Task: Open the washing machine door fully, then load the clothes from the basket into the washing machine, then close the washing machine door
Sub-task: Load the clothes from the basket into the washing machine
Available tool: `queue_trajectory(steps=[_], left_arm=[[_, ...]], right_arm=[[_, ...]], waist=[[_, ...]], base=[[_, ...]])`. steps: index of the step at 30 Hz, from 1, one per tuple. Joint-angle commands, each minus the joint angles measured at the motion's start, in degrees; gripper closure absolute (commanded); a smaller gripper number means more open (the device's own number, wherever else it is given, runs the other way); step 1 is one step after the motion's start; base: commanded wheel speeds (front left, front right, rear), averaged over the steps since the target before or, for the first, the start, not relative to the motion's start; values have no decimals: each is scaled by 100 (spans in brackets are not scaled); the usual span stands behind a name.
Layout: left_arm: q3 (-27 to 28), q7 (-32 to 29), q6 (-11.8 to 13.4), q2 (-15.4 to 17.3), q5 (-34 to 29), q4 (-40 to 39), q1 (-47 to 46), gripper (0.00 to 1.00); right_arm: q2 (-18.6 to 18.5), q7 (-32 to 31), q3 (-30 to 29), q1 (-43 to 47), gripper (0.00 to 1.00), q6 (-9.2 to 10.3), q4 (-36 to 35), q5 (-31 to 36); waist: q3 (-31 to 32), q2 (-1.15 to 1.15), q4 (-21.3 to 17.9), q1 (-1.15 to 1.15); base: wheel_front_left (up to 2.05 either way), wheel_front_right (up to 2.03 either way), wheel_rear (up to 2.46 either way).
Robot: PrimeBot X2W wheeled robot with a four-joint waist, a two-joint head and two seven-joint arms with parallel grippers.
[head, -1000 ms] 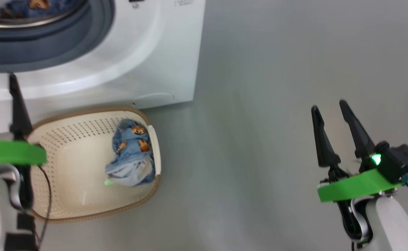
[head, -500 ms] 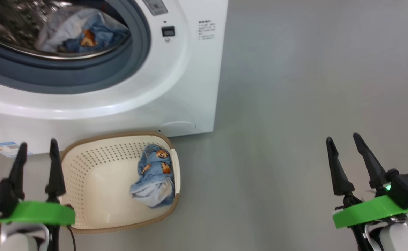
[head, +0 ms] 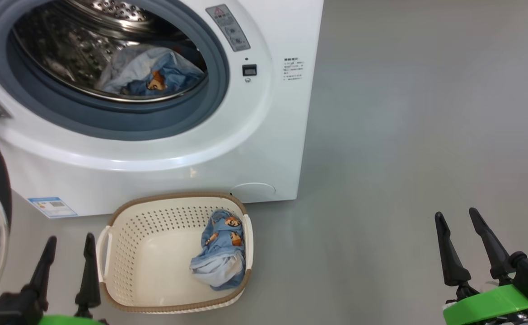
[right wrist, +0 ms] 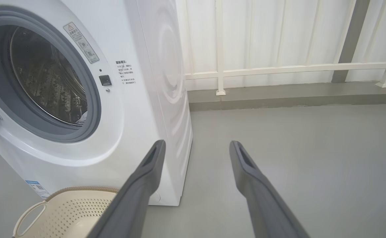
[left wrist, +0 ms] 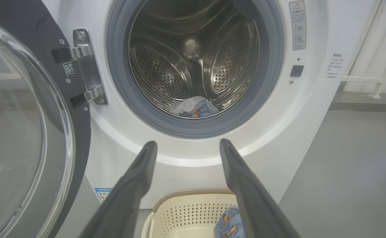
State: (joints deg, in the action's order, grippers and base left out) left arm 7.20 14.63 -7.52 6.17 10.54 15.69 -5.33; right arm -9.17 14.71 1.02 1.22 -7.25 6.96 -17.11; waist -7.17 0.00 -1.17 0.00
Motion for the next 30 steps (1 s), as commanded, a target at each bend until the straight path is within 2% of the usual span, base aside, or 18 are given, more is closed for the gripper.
queue_trajectory(steps=[1,11,30], left_arm=[[189,37,4,97,26,-227,54,0],[320,37,4,17,50,-598,540,0],[418,37,3,-47,42,-736,597,0]], right_arm=[[-120,29,70,23,0,-24,-156,-27],[-101,29,-18,235,0,-24,-227,-21],[-85,29,-4,185,0,-24,-236,-22]], waist=[[97,0,67,0],[224,0,107,0],[145,0,16,0]], base=[[0,0,0],[0,0,0],[0,0,0]])
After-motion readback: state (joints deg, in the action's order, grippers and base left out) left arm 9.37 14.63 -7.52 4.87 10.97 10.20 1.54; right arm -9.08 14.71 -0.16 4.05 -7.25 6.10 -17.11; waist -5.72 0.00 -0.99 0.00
